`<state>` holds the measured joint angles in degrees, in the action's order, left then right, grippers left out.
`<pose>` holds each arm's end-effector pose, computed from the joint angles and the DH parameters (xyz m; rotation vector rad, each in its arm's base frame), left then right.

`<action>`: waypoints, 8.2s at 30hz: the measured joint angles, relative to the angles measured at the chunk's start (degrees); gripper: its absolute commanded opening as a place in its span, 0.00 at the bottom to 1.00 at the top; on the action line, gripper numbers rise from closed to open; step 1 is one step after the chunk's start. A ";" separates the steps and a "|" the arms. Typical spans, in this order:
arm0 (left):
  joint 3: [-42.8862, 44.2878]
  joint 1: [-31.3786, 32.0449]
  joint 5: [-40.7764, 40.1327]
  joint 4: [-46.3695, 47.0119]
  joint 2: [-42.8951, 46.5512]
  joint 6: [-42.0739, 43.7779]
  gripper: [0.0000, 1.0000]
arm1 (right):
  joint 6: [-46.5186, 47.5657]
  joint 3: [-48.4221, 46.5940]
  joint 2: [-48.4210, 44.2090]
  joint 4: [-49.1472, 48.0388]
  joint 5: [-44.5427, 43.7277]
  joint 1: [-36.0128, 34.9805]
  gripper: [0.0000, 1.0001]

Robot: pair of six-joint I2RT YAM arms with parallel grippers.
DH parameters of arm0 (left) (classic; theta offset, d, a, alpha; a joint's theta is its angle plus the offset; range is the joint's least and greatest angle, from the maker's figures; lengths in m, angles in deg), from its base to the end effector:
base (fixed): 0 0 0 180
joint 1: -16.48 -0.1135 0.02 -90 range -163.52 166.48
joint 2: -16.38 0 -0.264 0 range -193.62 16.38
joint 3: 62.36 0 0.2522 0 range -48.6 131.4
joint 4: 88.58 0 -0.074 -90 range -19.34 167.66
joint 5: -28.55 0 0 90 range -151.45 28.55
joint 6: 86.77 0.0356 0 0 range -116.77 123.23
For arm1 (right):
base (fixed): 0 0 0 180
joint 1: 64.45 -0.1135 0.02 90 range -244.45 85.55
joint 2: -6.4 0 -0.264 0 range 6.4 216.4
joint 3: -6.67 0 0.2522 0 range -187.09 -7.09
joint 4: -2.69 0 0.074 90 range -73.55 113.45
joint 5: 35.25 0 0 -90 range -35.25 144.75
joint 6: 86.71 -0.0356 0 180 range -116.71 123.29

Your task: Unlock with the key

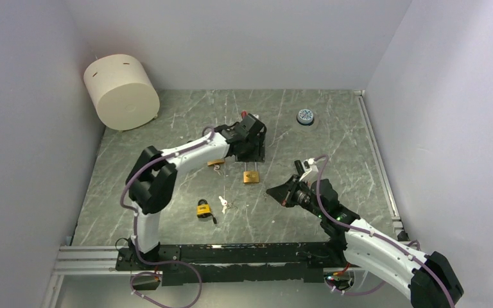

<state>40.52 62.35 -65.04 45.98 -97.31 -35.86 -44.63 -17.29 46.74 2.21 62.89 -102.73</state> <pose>0.3042 -0.3104 0.2169 0.1303 2.6225 -0.4772 0.1270 0.1067 0.1833 0.0614 2.0158 1.1434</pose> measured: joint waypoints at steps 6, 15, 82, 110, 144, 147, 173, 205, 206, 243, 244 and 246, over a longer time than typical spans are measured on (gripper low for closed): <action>-4.61 0.07 -3.28 0.09 8.52 -2.38 0.94 | -3.30 1.11 -1.01 0.70 0.26 0.00 0.00; -3.54 4.61 -10.05 -6.14 2.82 -3.80 0.89 | -4.70 1.84 -1.97 2.60 -0.11 0.00 0.00; -16.87 5.60 -1.70 -0.90 22.25 -10.36 0.03 | -7.15 4.15 1.20 -0.81 5.95 0.70 0.00; -31.76 5.60 -10.21 6.21 37.90 -31.87 0.02 | -8.98 -12.79 18.40 -1.55 1.33 -10.21 0.00; -32.02 5.60 -9.60 7.45 38.10 -32.57 0.03 | -11.17 -12.09 17.94 -6.12 -2.12 -10.25 0.00; -32.02 5.60 -9.31 7.50 38.05 -32.54 0.02 | -11.21 -12.31 17.94 -5.66 -2.25 -10.19 0.00; -36.96 4.24 -4.15 18.84 34.75 -35.91 0.03 | -10.75 -12.74 22.67 -6.82 -3.15 -5.79 0.00; -46.05 4.15 4.96 42.49 46.62 -25.27 0.03 | -32.72 -2.10 19.47 -40.33 16.55 2.54 0.00; -46.18 4.20 5.18 43.10 46.75 -24.98 0.03 | -33.27 -1.97 19.50 -41.09 16.68 2.56 0.05; -47.47 4.02 37.03 57.68 50.16 -20.55 0.03 | -4.94 -12.70 -7.82 -6.91 9.99 3.28 0.65; -48.28 4.02 37.03 59.21 50.42 -20.68 0.02 | -4.92 -12.68 -8.63 -7.32 10.27 3.28 0.65; -49.90 4.02 37.05 60.96 51.21 -20.81 0.03 | -4.68 -12.68 -10.43 -7.85 10.43 3.28 0.65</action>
<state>-9.38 66.37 -27.99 106.93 -46.10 -56.67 -49.31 -29.96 36.31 -5.63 73.32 -99.45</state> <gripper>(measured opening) 0.595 0.648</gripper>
